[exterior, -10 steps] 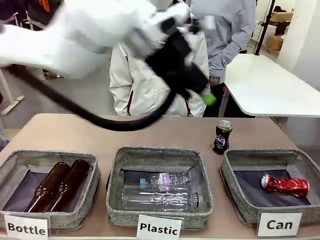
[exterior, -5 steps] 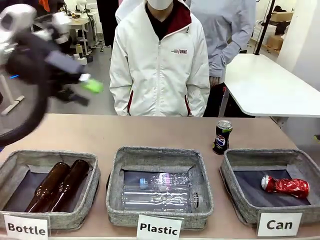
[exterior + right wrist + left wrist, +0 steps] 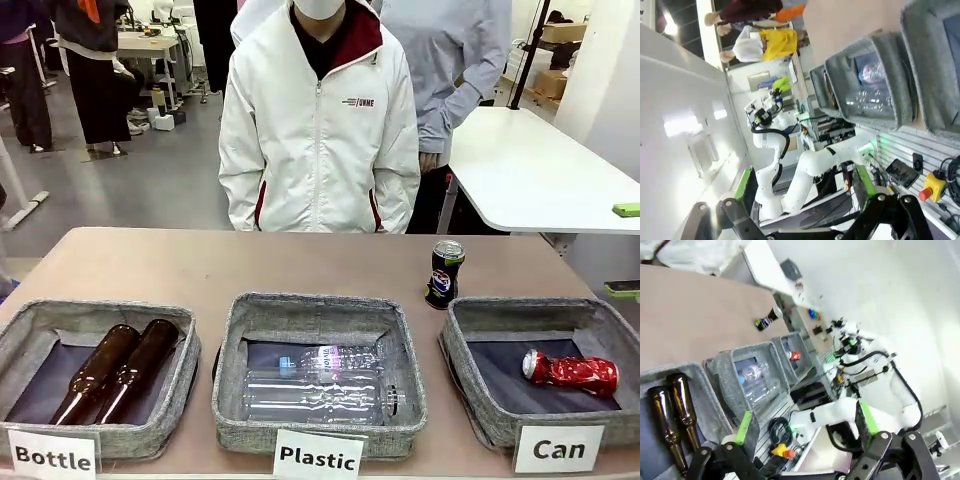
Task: Sort the can waste into the basket.
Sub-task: Pick up the can waste from the table and place it in the right Fabric basket.
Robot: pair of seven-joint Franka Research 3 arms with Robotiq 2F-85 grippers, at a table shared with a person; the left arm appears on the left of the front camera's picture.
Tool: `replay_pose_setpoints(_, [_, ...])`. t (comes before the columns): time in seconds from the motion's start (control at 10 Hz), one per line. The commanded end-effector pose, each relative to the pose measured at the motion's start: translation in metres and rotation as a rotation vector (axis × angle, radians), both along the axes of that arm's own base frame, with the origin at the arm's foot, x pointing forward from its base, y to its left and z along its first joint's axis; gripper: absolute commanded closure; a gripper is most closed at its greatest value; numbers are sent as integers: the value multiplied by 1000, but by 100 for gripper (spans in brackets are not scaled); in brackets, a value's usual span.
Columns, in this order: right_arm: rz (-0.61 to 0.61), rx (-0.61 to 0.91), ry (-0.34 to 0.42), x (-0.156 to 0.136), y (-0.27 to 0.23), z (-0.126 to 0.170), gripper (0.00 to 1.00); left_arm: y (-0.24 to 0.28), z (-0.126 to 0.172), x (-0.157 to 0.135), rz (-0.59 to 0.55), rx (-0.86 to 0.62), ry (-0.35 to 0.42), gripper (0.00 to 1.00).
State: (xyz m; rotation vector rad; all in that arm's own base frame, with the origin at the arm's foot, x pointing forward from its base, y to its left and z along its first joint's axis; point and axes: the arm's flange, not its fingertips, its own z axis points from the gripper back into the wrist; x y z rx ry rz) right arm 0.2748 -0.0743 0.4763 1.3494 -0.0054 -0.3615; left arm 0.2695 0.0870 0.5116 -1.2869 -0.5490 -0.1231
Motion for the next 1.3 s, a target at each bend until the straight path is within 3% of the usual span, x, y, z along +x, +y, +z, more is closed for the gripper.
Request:
replay_pose_setpoints(0.0, [27, 17, 20, 0, 5, -2, 0, -27, -69, -13, -24, 59, 128, 0])
replay_pose_setpoints(0.1, [27, 17, 20, 0, 5, -2, 0, 0, 0, 0, 0, 0, 0, 0])
replay_pose_setpoints(0.9, [19, 9, 12, 0, 3, -2, 0, 0, 0, 0, 0, 0, 0, 0])
replay_pose_setpoints(1.0, [-2, -65, -64, -22, -9, 15, 0, 0, 0, 0, 0, 0, 0, 0])
replay_pose_setpoints(1.2, [188, -263, -410, 25, -11, 11, 0, 0, 0, 0, 0, 0, 0, 0])
